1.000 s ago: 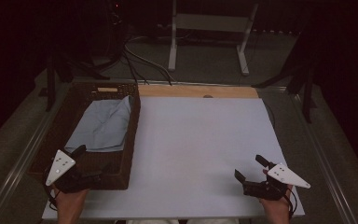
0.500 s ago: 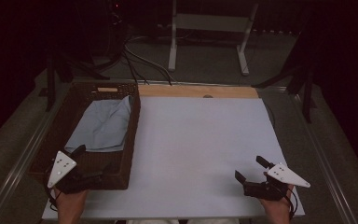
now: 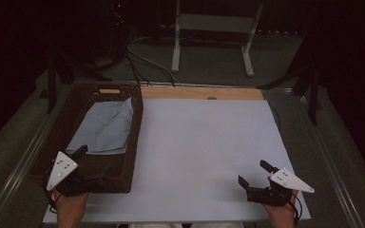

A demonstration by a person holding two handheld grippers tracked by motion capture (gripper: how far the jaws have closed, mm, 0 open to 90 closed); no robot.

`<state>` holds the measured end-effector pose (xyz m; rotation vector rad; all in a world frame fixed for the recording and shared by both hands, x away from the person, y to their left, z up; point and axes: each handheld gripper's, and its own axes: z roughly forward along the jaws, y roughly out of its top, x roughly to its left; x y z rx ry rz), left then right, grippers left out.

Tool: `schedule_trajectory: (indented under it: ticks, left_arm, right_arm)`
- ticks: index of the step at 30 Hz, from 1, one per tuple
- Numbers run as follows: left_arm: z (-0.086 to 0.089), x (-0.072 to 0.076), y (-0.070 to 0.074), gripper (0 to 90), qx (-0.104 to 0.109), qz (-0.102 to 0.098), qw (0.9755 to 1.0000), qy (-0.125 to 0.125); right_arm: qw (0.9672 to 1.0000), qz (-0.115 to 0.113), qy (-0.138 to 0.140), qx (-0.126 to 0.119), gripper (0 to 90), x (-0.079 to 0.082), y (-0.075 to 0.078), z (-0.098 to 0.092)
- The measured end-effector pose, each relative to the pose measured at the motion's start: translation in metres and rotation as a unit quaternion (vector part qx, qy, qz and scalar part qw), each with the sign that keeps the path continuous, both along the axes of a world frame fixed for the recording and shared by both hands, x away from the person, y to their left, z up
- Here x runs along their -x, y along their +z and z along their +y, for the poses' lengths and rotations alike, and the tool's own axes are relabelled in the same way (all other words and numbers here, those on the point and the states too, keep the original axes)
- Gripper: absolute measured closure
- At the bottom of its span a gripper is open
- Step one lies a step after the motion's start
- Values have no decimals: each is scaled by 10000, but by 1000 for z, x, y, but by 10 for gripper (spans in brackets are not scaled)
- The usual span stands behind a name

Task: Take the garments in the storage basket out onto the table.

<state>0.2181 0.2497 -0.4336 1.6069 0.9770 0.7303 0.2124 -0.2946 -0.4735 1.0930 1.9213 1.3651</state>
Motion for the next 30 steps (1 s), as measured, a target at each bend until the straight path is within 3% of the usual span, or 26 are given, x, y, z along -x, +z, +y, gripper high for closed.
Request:
schedule_trajectory:
  ticks: [6, 30]
  left_arm:
    - [-4, -2, 5, 16, -54, -38, 9999, -83]
    - [-1, -16, 20, 16, -162, 141, 9998, -52]
  right_arm:
    - [10000, -12, -40, -53, 23, 0, 0, 0]
    - [10000, -31, 12, -55, 23, 1, -1, 4]
